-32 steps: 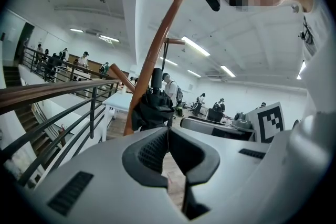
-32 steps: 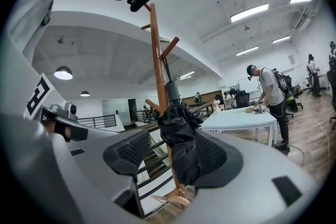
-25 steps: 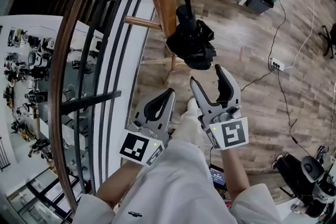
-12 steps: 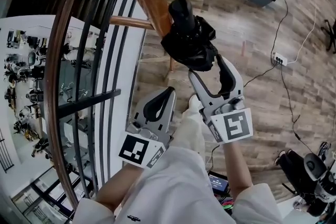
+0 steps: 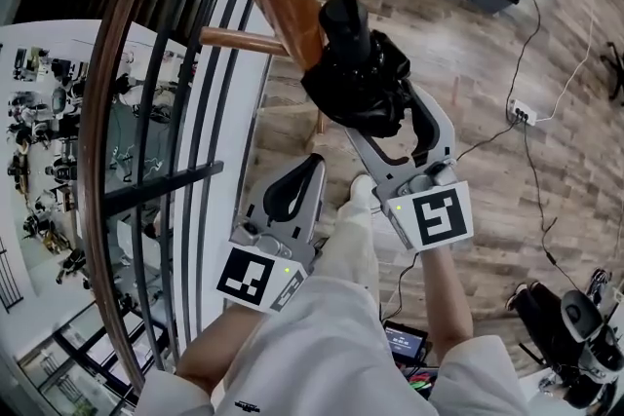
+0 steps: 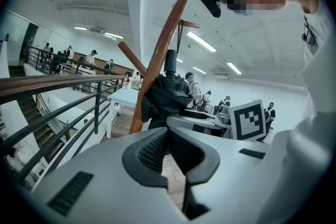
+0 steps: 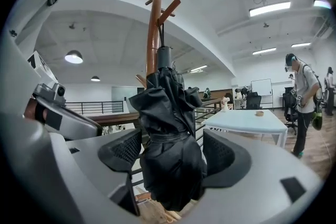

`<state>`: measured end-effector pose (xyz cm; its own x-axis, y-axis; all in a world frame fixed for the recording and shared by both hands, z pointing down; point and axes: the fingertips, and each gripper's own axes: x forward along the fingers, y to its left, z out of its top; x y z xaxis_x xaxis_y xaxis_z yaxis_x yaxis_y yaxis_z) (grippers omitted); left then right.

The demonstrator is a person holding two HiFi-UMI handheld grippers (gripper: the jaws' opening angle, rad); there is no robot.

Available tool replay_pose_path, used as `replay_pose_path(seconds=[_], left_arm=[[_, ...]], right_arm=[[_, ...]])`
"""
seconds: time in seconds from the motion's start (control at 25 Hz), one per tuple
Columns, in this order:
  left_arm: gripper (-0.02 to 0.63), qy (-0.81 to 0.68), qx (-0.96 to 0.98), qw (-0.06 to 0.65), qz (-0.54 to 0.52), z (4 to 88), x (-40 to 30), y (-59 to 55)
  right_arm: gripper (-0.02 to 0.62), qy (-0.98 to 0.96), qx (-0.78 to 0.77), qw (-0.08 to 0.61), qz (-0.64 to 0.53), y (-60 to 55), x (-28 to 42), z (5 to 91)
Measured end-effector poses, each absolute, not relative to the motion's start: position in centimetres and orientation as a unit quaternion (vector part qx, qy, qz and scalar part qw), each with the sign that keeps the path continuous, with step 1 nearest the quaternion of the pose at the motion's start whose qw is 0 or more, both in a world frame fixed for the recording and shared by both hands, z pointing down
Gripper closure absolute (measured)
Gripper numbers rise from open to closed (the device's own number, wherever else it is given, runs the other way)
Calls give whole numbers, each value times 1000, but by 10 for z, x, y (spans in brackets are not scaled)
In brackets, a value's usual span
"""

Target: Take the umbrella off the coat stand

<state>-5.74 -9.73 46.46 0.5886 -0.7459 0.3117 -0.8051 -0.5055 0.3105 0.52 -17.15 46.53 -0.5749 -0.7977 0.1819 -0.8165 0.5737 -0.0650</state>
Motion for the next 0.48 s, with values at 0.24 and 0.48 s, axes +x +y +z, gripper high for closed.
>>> replay_pose_path(seconds=[0.24, 0.48], left_arm=[[581, -449, 862, 224, 76, 474, -64, -96], [581, -460, 856, 222, 74, 472, -72, -96]], right_arm=[[250, -901, 426, 61, 55, -190, -10, 465], [252, -909, 404, 91, 51, -189, -14, 473]])
